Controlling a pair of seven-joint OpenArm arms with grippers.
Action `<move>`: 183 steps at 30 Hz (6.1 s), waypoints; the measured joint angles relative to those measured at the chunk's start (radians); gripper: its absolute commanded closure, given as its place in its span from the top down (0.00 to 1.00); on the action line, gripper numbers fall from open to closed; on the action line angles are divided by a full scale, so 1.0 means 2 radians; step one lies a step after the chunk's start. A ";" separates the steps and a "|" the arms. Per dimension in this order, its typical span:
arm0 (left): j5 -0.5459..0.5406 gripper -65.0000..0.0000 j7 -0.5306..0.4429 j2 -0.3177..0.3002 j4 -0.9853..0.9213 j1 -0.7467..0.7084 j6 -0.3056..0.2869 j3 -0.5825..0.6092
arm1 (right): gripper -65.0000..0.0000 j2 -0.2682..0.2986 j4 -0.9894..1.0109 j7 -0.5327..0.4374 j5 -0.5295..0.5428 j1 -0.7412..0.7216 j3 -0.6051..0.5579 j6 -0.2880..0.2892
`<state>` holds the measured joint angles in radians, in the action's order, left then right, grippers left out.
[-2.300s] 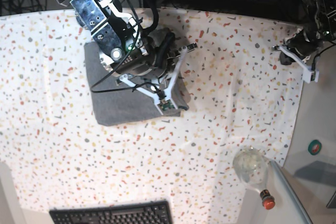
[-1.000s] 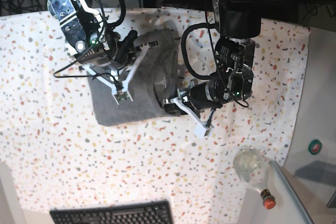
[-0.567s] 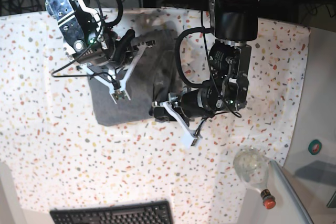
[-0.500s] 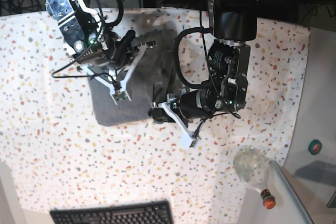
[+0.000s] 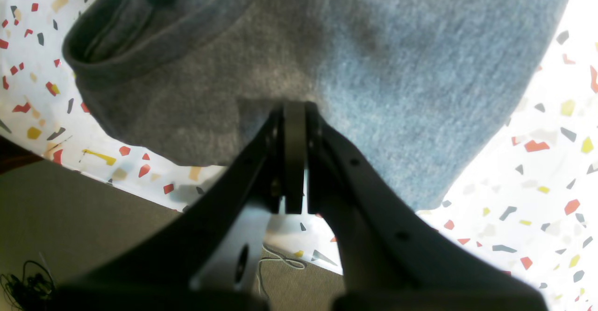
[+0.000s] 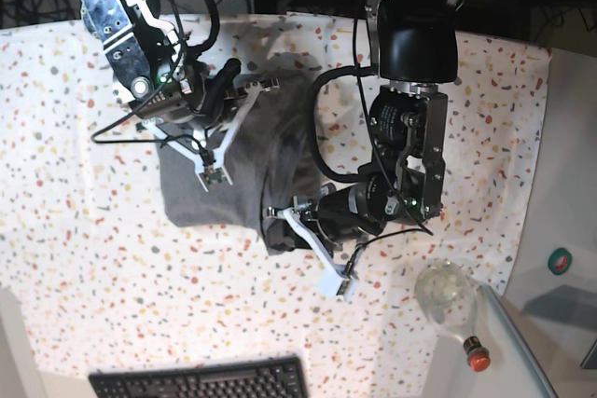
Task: Layout the t-shirt on the table in an organized manner, then fold the t-shirt properly
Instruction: 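Grasp the stack's edge with the left gripper and fold it over, then drag the folded shirt with the left gripper toward the right gripper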
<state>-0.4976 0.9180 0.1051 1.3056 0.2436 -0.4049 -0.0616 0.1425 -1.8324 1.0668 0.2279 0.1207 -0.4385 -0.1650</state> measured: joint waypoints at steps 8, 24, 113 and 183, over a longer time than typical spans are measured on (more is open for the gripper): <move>0.008 0.00 -0.004 -0.010 -0.064 -0.004 0.000 -0.002 | 0.00 0.000 0.000 0.000 0.000 -0.001 0.000 0.000; 0.004 0.31 -0.006 -0.025 -0.062 0.000 0.000 -0.005 | 0.00 0.000 0.000 0.000 0.000 -0.001 0.000 0.000; 0.274 0.00 -0.173 -0.151 -0.131 0.101 0.072 0.533 | 0.00 -0.004 -0.016 -0.177 0.001 0.096 0.324 0.000; 0.355 0.00 -0.323 -0.062 -0.220 0.133 0.055 0.581 | 0.00 -0.006 0.045 -0.180 0.002 0.099 0.327 0.000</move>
<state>0.2127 0.2726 -0.0185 0.8654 0.5095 -0.2947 1.1011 0.1310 -1.7432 0.7059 0.2317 0.3191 0.2157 -0.1642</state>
